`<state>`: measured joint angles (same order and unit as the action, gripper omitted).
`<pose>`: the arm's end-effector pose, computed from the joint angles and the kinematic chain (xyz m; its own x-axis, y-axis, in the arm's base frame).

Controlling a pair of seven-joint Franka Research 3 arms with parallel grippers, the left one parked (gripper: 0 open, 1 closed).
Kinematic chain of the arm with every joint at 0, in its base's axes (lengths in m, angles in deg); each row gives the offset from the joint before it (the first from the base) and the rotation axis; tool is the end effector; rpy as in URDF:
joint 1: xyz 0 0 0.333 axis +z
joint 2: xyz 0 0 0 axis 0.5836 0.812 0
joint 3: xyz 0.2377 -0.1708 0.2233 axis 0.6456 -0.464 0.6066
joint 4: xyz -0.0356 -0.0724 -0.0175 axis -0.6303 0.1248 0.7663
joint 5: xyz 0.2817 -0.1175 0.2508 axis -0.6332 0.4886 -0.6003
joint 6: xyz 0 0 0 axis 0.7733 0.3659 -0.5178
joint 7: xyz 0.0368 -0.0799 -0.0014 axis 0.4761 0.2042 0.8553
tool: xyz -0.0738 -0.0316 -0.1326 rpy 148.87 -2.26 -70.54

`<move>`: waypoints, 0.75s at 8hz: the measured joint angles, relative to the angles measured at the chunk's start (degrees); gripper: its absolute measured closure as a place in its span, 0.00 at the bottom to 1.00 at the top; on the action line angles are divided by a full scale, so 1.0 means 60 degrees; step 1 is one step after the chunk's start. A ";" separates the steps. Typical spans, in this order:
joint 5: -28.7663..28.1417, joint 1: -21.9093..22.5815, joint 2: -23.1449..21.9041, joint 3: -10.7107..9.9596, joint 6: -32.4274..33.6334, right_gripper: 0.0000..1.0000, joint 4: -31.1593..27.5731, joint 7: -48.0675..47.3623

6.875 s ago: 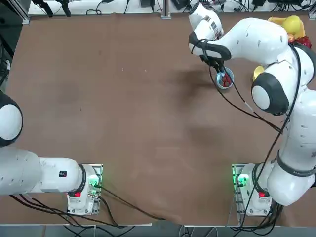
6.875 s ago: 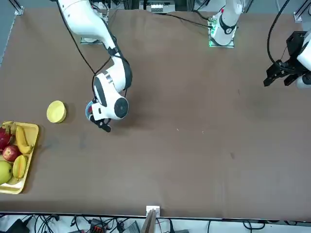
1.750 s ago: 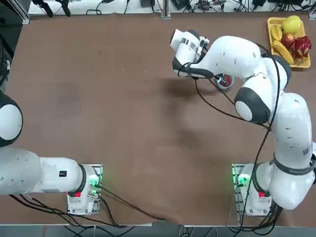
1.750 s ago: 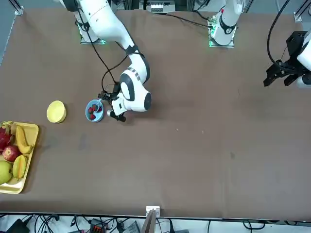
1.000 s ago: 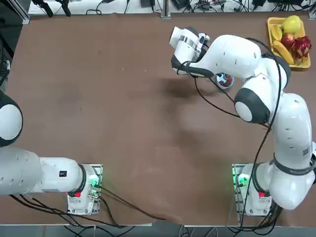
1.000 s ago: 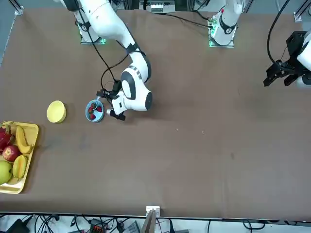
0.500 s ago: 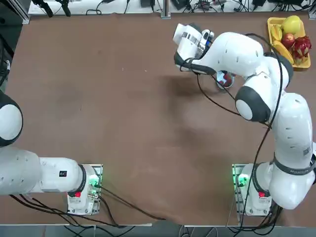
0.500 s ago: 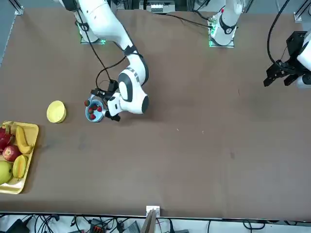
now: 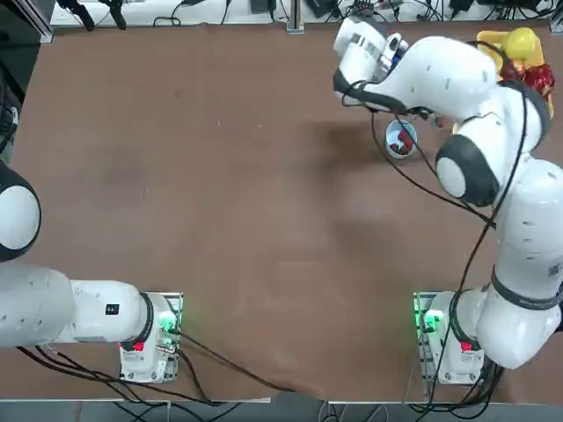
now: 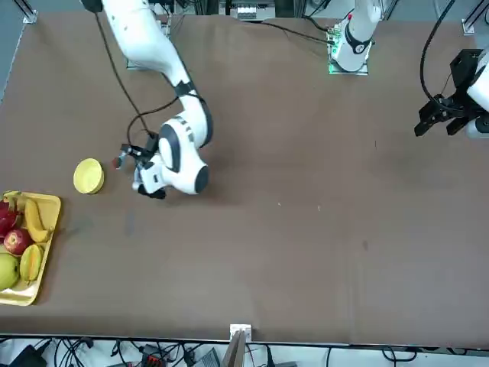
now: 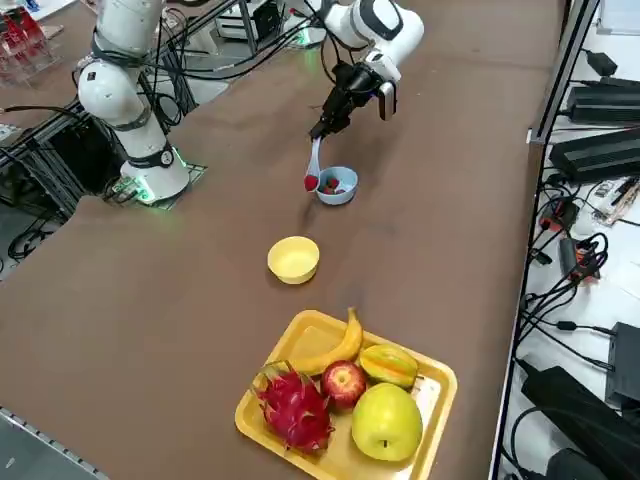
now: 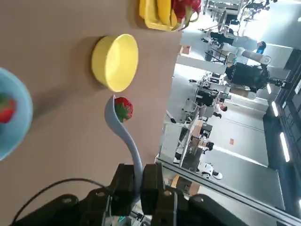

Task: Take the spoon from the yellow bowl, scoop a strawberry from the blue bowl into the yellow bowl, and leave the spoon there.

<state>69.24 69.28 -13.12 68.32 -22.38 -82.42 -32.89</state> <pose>0.5801 0.1962 0.2986 0.9229 -0.3011 -0.2401 0.0959 -0.4241 0.9005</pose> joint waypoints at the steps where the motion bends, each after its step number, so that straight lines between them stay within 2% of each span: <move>1: 0.0135 -0.0291 -0.0365 -0.0003 -0.0324 0.89 -0.0522 0.0051; 3: 0.0499 -0.0843 -0.0887 -0.0003 -0.1113 0.89 -0.1476 0.0319; 6: 0.0699 -0.1617 -0.1059 -0.0005 -0.1713 0.89 -0.2009 0.1526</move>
<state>73.44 59.58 -19.47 68.29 -32.67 -94.47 -23.74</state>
